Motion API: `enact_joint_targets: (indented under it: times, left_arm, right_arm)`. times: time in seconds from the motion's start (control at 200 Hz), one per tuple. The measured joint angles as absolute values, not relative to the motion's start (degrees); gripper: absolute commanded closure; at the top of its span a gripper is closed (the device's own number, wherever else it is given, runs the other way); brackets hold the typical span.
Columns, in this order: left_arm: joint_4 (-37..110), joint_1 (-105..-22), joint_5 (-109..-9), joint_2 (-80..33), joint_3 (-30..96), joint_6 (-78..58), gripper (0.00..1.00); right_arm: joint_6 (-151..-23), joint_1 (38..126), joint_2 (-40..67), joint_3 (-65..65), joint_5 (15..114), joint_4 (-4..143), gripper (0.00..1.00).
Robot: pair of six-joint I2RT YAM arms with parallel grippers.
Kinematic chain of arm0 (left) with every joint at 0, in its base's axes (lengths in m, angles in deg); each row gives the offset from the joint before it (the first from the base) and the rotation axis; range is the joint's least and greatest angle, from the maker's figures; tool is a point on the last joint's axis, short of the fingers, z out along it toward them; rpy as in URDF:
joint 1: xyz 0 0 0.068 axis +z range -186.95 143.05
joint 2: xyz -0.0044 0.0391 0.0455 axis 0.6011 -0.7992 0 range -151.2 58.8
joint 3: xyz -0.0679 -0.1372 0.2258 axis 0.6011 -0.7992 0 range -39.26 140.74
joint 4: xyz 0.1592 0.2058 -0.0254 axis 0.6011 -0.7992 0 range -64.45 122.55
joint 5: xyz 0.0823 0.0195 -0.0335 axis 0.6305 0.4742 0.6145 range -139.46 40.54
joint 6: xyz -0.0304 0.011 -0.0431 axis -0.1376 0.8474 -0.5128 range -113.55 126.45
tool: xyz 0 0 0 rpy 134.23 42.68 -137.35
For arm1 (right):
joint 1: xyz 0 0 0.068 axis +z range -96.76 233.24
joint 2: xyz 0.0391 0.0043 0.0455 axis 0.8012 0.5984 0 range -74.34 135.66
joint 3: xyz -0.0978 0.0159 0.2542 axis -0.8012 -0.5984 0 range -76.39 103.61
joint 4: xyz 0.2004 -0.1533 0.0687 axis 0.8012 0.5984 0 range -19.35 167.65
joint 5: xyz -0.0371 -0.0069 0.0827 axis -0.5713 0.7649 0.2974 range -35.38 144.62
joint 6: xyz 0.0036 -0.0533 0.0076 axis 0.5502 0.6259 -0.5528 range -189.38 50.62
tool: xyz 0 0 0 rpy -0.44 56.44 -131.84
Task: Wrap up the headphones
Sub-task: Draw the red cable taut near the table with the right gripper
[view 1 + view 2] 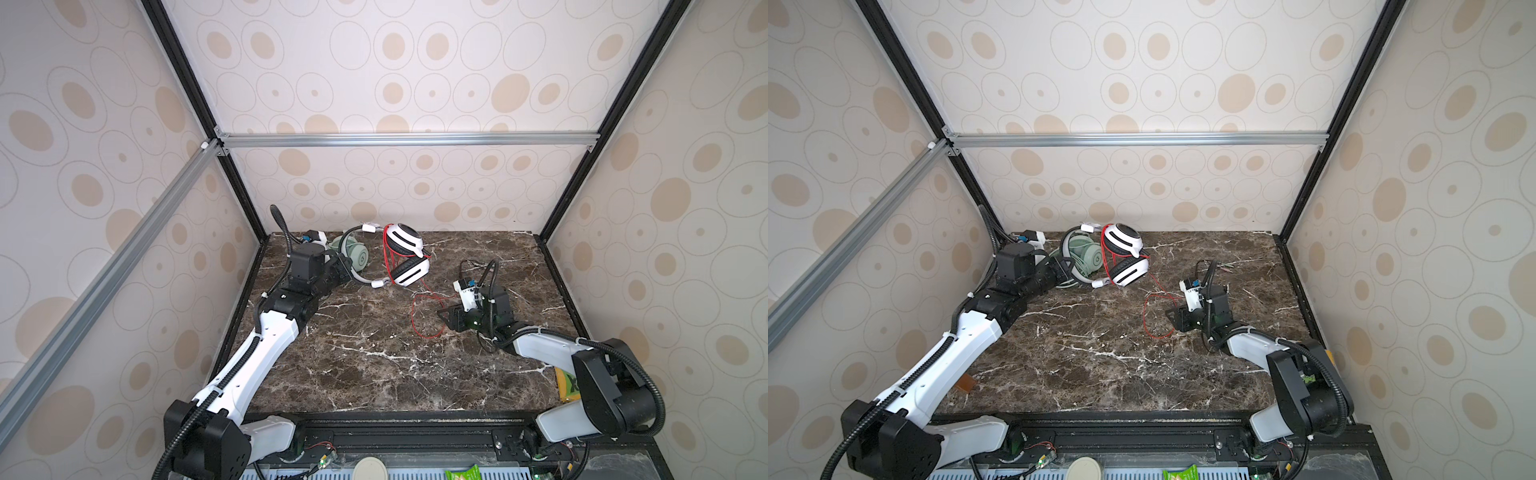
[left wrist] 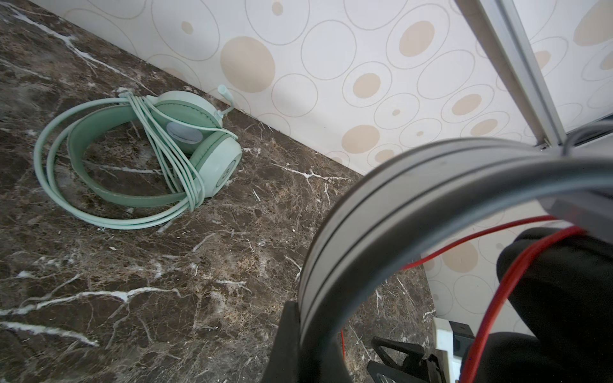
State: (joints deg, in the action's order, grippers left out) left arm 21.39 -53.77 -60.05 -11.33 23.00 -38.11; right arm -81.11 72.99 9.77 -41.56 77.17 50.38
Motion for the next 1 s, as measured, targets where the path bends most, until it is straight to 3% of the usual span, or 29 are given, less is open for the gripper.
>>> enact_joint_targets:
  times: [0.295, 1.0]
  left_arm:
    - [21.8, -53.75, -60.83, -11.33, 22.3, -38.78, 1.0]
    - [22.79, -53.7, -62.02, -10.98, 22.03, -38.85, 1.0]
  right_arm:
    - [-82.75, 73.23, 9.75, -44.53, 76.01, 44.52, 0.52]
    - [-84.34, 76.07, 9.88, -43.05, 74.11, 40.22, 0.47]
